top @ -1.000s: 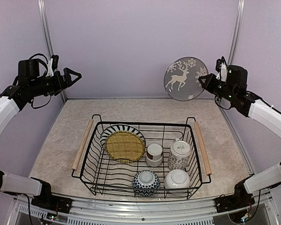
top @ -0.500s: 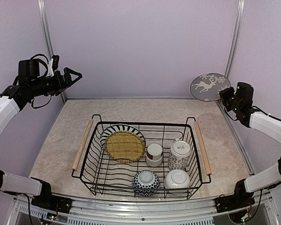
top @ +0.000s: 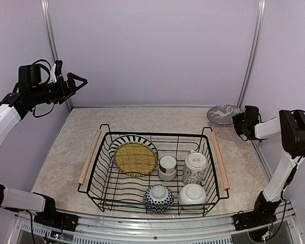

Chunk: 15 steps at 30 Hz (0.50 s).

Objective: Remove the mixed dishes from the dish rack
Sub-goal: Place the plate in the corner of the board.

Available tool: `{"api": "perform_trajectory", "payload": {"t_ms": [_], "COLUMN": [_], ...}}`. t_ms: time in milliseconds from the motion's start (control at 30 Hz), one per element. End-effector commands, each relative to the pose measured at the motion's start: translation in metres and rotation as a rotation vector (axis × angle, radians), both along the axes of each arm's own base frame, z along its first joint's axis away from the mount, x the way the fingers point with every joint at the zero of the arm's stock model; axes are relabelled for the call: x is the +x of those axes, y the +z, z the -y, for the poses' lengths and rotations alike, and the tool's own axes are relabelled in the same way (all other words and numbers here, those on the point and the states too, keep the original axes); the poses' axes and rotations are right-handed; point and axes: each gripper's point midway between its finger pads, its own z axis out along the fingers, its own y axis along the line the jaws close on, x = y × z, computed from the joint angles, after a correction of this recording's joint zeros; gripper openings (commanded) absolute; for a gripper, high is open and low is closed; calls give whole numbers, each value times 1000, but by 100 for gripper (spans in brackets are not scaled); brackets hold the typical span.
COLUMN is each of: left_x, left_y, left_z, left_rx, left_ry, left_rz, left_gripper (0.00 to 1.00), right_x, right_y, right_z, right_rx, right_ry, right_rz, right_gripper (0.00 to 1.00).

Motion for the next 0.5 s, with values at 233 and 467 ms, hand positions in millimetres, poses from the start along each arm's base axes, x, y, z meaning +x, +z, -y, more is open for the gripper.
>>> {"api": "perform_trajectory", "payload": {"t_ms": [233,467], "left_x": [-5,-7], "left_y": [11,17], "left_z": [-1,-6], "left_rx": [-12,-9], "left_ry": [-9,1], "left_rz": [35,49], "left_gripper": [99,99], "right_x": [49,44], "right_y": [-13,-31], "right_z": [-16,-13], "right_rx": [168,140], "right_ry": [125,142], "right_rz": [153,104], "right_gripper": [0,1]}}
